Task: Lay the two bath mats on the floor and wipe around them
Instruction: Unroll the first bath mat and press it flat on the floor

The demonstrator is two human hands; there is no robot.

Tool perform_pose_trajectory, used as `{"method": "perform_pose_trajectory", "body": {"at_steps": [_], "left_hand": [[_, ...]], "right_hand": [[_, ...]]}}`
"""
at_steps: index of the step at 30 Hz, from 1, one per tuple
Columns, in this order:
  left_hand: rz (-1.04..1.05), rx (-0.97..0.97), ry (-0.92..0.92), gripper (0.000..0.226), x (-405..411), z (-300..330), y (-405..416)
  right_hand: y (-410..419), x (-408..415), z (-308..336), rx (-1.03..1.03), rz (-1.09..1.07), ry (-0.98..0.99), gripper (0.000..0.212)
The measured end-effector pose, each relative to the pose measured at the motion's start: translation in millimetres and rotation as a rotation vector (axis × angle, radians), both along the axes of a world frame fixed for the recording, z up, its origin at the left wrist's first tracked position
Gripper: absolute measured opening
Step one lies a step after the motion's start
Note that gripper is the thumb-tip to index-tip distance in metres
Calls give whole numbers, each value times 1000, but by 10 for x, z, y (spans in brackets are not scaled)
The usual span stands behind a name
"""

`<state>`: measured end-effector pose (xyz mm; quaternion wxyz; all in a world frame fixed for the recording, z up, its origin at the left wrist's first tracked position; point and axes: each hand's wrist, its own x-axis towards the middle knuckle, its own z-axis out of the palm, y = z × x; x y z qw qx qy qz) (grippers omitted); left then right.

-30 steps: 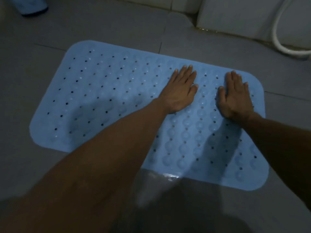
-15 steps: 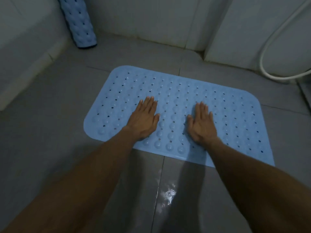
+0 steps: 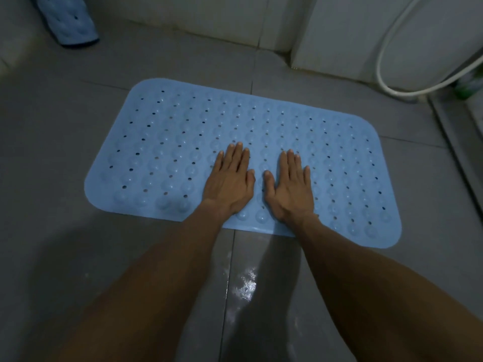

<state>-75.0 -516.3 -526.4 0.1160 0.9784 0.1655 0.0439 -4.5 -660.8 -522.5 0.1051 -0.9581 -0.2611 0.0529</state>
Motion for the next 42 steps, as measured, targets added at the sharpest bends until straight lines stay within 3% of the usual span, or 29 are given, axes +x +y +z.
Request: {"method": "perform_pose_trajectory", "body": {"at_steps": [42], "left_hand": [[-158,11,61,64,93,133,81]], "right_hand": [[52,45,82,-25,-18,19,75]]}}
